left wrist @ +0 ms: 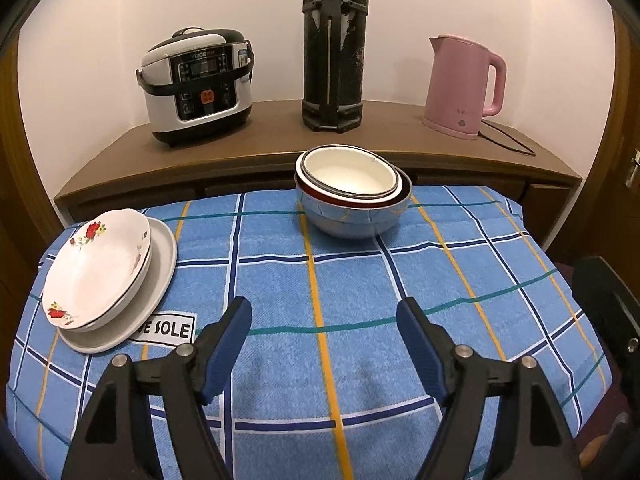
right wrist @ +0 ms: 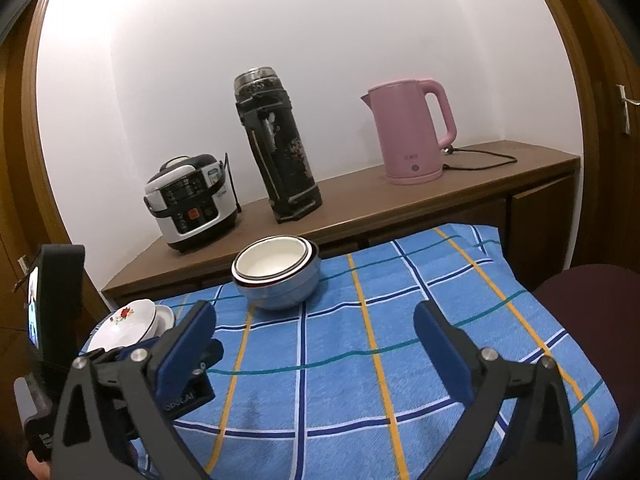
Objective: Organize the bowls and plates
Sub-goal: 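Move the left gripper toward the nested bowl stack, then grasp the rim of the nested bowl stack with the left gripper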
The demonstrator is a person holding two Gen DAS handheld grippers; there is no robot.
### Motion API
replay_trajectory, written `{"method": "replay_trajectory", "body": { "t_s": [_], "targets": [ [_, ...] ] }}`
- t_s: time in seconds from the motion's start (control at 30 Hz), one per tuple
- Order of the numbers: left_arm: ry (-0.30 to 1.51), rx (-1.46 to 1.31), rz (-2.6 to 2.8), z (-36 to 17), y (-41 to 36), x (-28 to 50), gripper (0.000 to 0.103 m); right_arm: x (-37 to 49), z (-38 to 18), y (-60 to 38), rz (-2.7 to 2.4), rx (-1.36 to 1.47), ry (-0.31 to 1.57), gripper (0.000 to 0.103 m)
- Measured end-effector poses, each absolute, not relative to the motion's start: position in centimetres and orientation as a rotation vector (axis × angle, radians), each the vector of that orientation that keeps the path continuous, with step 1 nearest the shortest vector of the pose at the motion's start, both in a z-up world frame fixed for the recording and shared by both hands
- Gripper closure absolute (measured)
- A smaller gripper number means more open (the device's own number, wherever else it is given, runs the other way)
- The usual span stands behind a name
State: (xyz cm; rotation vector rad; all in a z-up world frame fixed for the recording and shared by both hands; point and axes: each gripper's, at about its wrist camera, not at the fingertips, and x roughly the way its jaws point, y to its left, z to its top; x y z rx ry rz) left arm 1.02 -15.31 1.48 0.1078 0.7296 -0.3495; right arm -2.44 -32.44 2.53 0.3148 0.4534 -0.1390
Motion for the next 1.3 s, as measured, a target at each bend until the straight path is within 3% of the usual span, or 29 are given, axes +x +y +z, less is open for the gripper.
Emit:
{"method": "replay_trajectory", "body": {
  "t_s": [0.9,1.2,1.3],
  "targets": [
    [0.724,0.172,-0.306,1.3,-16.5,2.7,0.026,-1.6,2.7,-33.9,-0.098,0.281,0.488,0.0],
    [0.682,0.026,-0.295,3.3,-15.0,7.5,0.026,2.2,3.8,-35.0,-0.083,0.277,0.464,0.0],
    [0.684,-0.012,-0.286,3.4,-15.2,10.0,0.026,5.2,3.8,-35.5,-0.073,0.292,0.485,0.007]
  ]
}}
